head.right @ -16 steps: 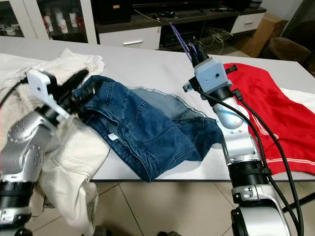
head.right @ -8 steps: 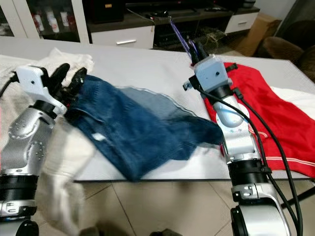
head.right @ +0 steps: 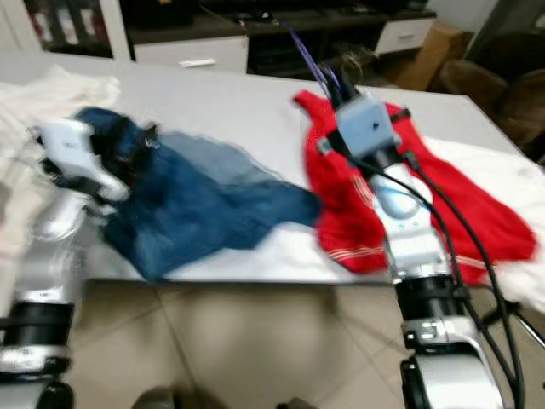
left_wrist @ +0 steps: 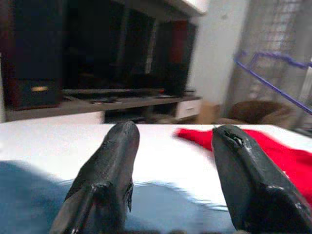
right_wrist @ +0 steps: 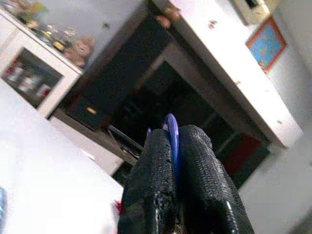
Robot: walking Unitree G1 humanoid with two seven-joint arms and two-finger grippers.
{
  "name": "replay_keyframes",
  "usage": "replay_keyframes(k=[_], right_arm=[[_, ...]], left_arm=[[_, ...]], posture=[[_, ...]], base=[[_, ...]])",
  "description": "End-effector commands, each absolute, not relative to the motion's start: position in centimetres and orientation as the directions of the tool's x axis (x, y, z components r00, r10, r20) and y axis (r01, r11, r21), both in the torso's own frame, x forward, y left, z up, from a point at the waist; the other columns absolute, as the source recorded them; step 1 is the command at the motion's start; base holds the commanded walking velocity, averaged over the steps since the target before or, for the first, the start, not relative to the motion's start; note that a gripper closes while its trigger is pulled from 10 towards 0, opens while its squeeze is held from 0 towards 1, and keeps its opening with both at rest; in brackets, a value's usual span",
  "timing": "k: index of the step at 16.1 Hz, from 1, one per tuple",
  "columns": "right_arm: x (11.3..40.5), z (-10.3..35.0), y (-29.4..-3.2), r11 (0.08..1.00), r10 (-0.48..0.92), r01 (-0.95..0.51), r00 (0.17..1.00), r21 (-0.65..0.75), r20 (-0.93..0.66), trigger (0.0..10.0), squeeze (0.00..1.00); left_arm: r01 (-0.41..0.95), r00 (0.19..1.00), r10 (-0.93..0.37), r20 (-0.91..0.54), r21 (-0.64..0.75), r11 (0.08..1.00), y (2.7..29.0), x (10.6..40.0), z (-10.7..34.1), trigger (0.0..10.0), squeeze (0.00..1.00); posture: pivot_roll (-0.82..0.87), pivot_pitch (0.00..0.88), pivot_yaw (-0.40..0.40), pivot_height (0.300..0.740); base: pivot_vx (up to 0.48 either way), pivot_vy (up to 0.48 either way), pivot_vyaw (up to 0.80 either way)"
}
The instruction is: Hang hanger
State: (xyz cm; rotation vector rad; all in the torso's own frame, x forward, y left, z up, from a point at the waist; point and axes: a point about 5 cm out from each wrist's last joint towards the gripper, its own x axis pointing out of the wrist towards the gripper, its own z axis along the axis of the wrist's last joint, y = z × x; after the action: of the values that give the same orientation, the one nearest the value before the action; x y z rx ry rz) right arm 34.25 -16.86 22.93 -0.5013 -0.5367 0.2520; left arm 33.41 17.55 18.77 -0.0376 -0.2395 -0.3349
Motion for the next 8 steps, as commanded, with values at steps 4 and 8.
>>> replay_keyframes(k=[4, 8], right_arm=[[34.24, 23.39, -16.97, 0.858, 0.346, -0.089, 0.828, -0.506, 0.441, 10.0, 0.0], [34.25, 23.37, -16.94, 0.859, 0.346, -0.089, 0.828, -0.505, 0.442, 10.0, 0.0]], left_arm=[[0.322, 0.912, -0.318, 0.258, 0.027, 0.946, 17.94, 33.62, 19.52, 10.0, 0.0], [0.321, 0.912, -0.318, 0.259, 0.029, 0.947, 17.91, 33.63, 19.54, 10.0, 0.0]], posture=[[0.15, 0.0, -0.067, 0.74], [0.15, 0.0, -0.066, 0.74]], base=[[0.0, -0.443, 0.0], [0.0, -0.44, 0.0]])
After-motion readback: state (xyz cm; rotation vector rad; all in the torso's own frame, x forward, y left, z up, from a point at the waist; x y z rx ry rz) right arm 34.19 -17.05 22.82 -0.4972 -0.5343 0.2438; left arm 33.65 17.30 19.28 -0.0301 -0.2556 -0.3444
